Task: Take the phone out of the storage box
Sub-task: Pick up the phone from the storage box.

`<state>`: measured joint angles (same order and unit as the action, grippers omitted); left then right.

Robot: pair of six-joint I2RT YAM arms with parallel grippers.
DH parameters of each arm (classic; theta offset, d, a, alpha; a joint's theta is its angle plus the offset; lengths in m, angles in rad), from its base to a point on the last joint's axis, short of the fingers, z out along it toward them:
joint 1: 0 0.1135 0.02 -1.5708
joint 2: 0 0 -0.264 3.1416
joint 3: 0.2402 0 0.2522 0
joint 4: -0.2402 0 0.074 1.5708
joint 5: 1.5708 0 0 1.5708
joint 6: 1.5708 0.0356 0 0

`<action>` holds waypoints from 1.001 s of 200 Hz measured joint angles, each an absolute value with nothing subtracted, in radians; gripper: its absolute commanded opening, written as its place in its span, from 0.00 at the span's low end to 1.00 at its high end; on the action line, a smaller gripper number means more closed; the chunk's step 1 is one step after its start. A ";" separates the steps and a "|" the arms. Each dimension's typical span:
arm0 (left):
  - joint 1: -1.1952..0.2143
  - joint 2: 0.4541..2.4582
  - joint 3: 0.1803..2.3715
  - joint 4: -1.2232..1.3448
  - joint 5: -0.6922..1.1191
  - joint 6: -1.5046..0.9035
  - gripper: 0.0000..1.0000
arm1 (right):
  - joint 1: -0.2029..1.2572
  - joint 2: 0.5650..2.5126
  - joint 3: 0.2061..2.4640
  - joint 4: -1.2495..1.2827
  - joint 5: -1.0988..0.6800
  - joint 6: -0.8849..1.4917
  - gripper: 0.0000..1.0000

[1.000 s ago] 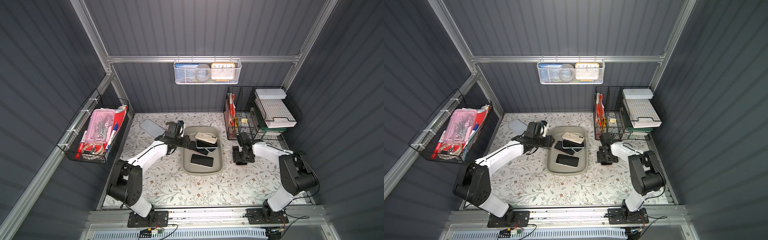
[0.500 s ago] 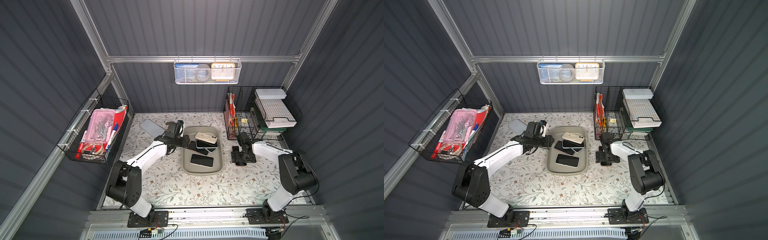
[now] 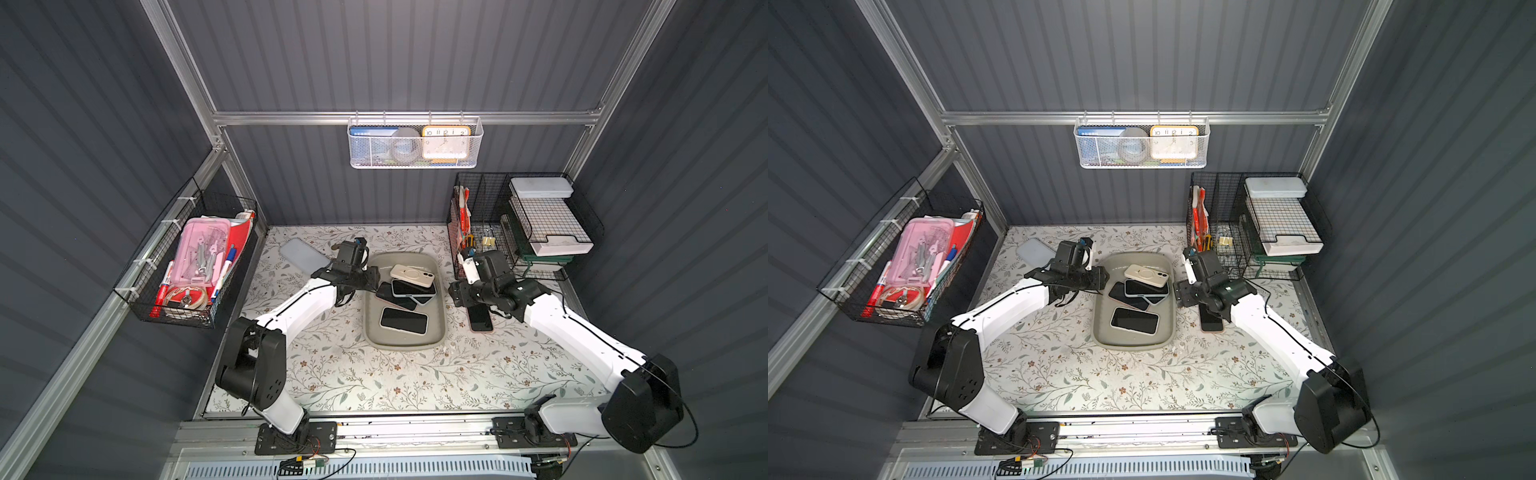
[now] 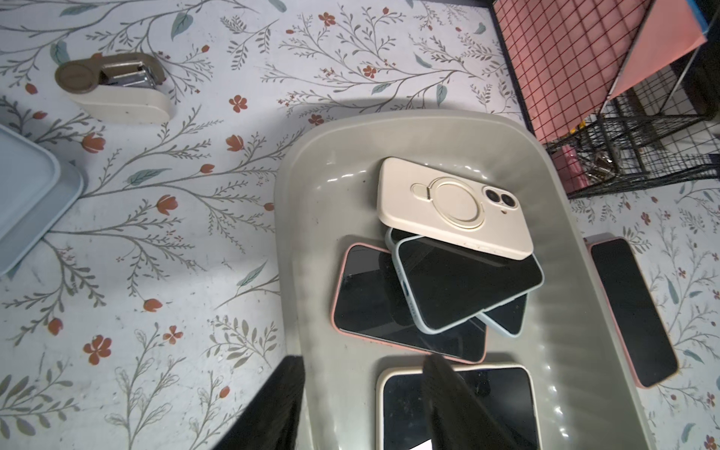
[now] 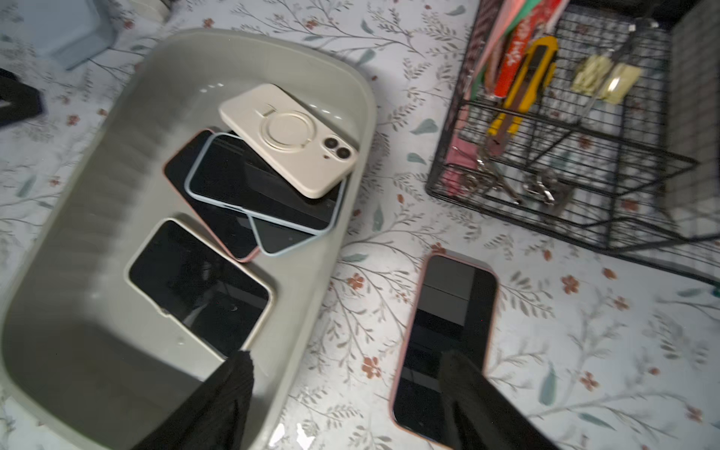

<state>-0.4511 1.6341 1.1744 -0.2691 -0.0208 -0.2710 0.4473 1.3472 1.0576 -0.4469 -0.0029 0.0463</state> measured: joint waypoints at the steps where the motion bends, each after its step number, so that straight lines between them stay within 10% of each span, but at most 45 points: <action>1: -0.451 1.635 1.174 -0.269 -0.023 -0.271 0.54 | 0.447 1.348 1.059 -0.446 -0.006 0.044 0.74; 56: -0.451 1.693 1.129 -0.255 -0.034 -0.286 0.55 | 0.485 1.601 1.287 -0.416 -0.180 -0.061 0.80; 106: -0.451 1.729 1.095 -0.254 -0.028 -0.291 0.53 | 0.528 1.801 1.415 -0.419 -0.181 -0.183 0.55; 200: -0.451 1.752 1.048 -0.206 0.005 -0.309 0.44 | 0.717 1.871 1.238 -0.133 0.092 -0.521 0.55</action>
